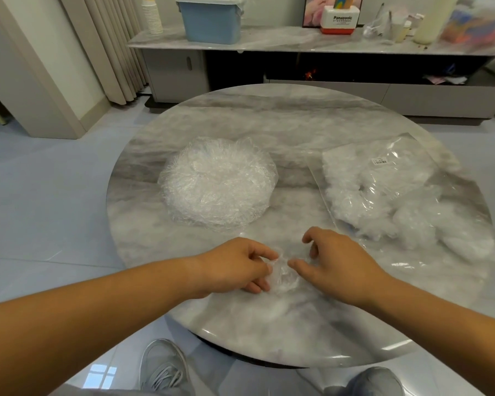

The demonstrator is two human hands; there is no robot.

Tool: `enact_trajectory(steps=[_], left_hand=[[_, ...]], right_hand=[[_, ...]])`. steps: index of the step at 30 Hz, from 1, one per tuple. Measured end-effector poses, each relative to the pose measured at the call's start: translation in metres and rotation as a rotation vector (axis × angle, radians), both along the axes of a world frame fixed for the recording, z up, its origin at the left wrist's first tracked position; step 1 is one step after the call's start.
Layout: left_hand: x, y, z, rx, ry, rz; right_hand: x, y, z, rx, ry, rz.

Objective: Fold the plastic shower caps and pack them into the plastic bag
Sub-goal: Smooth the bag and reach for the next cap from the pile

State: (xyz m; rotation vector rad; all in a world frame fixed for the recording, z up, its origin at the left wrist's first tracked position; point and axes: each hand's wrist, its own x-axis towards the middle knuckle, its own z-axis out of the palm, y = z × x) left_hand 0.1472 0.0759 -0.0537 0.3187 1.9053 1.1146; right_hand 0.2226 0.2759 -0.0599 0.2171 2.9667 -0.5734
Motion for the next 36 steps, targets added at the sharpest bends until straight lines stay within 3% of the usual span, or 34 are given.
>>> enact_trajectory(steps=[5,11,14,18,22,27,31,36], left_hand=[[0.001,0.001,0.000,0.013,0.039,-0.016],[-0.001,-0.003,-0.003,0.042,0.006,-0.034],[-0.003,-0.007,0.002,0.063,0.061,-0.124],[-0.009,-0.013,0.005,0.015,0.116,-0.180],[-0.008,-0.011,0.007,0.094,-0.052,0.006],[-0.019,-0.011,0.003,-0.056,0.260,0.081],[-0.026,-0.010,-0.003,-0.090,0.285,0.017],[-0.029,-0.001,-0.007,-0.169,0.318,-0.109]], right_hand=[[-0.010,-0.003,0.000,-0.096,-0.170,-0.129],[-0.008,-0.012,0.013,-0.940,-0.053,-0.250],[-0.008,-0.023,0.013,-1.184,-0.078,-0.236],[-0.003,-0.029,0.000,-1.113,-0.155,-0.134],[0.004,-0.026,-0.001,-1.013,-0.154,0.008],[0.008,-0.026,-0.004,-0.906,-0.219,0.032],[0.012,-0.028,0.000,-0.792,-0.314,0.092],[0.015,-0.022,-0.003,-0.861,-0.291,0.025]])
